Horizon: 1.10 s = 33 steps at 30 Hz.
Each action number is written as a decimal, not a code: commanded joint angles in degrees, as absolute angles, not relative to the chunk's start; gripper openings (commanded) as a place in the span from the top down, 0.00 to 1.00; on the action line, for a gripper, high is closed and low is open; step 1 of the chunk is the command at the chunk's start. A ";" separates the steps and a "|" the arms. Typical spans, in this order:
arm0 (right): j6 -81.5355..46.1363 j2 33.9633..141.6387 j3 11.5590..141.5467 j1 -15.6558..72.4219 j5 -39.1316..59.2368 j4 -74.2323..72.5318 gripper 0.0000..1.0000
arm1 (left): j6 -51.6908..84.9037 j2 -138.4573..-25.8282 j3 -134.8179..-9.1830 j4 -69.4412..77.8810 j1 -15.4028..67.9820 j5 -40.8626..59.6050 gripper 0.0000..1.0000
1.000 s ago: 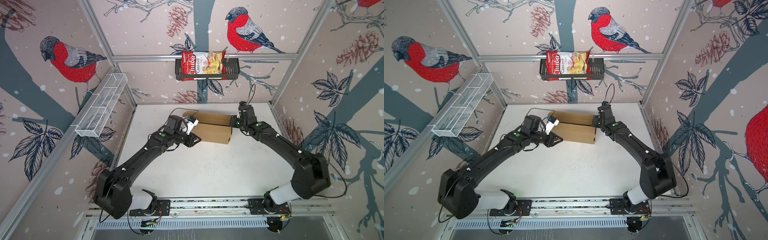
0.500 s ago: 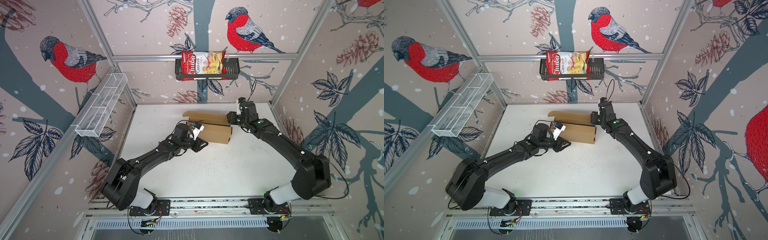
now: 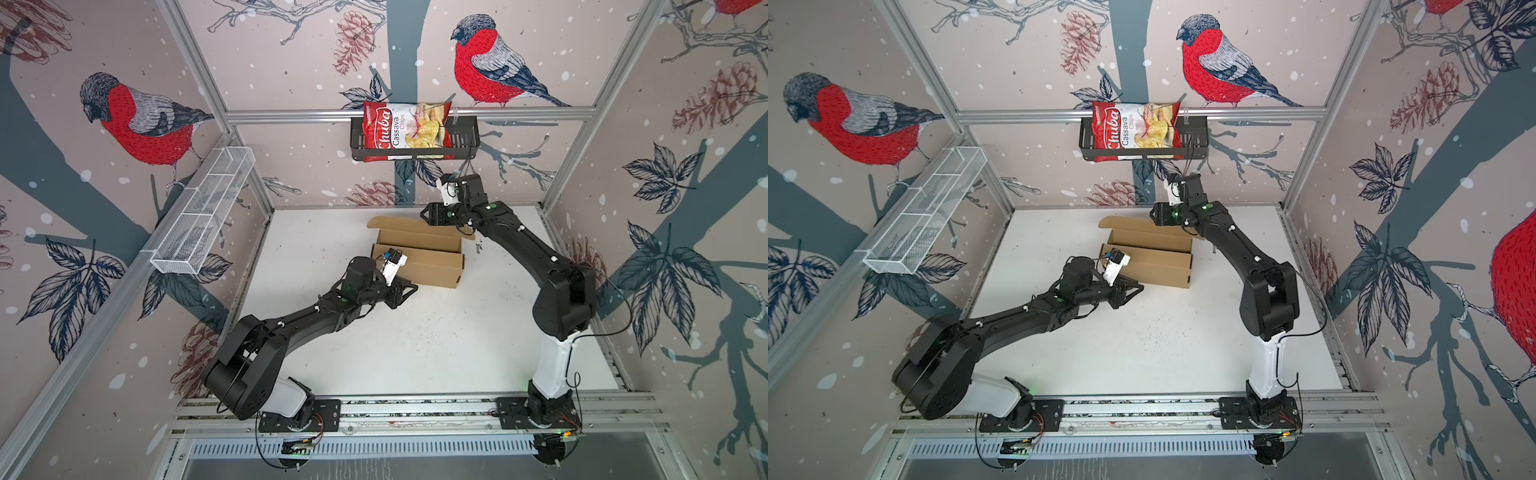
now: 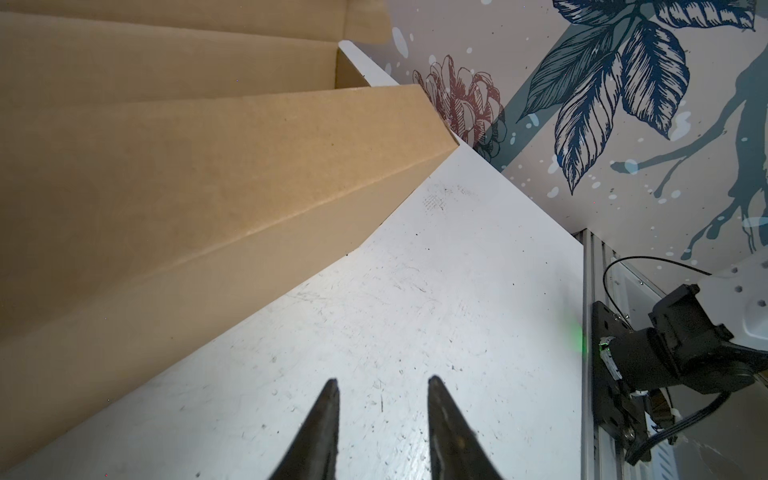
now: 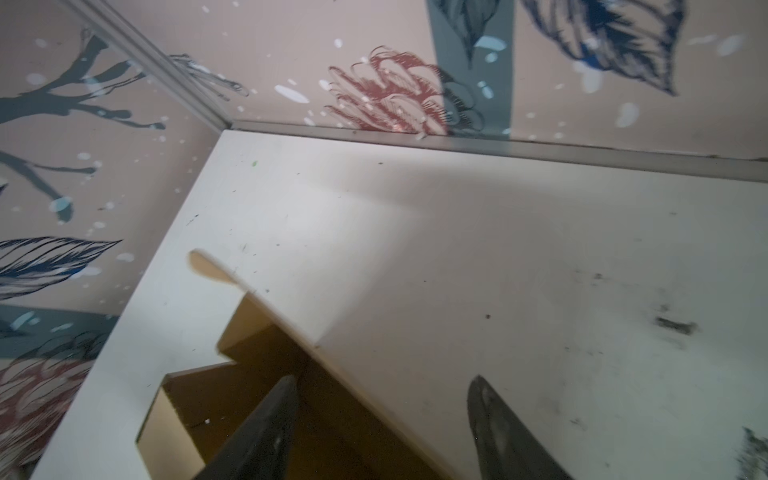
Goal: Fold the paper box
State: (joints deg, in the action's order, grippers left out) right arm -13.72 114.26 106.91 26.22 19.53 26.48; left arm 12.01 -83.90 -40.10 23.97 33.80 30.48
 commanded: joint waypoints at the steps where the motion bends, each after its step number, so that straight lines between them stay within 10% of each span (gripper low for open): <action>1: -15.77 116.15 108.83 26.36 30.53 31.31 0.40 | 12.57 -85.82 -40.46 30.98 34.07 28.15 0.64; 9: -17.55 112.18 100.29 25.34 33.78 30.70 0.53 | 14.68 -90.41 -41.30 37.87 34.36 25.19 0.64; 27: -16.85 106.49 93.93 32.90 12.00 29.09 0.40 | 15.11 -62.89 -41.00 16.93 25.13 17.32 0.47; 33: -13.96 101.95 84.63 41.95 3.10 28.84 0.41 | 19.89 -56.66 -40.63 13.20 18.44 11.16 0.60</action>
State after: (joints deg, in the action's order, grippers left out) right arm -15.03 103.90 88.09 39.33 8.97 28.49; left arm 16.91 -58.39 -40.91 15.55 20.27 14.81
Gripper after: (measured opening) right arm 0.592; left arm 0.410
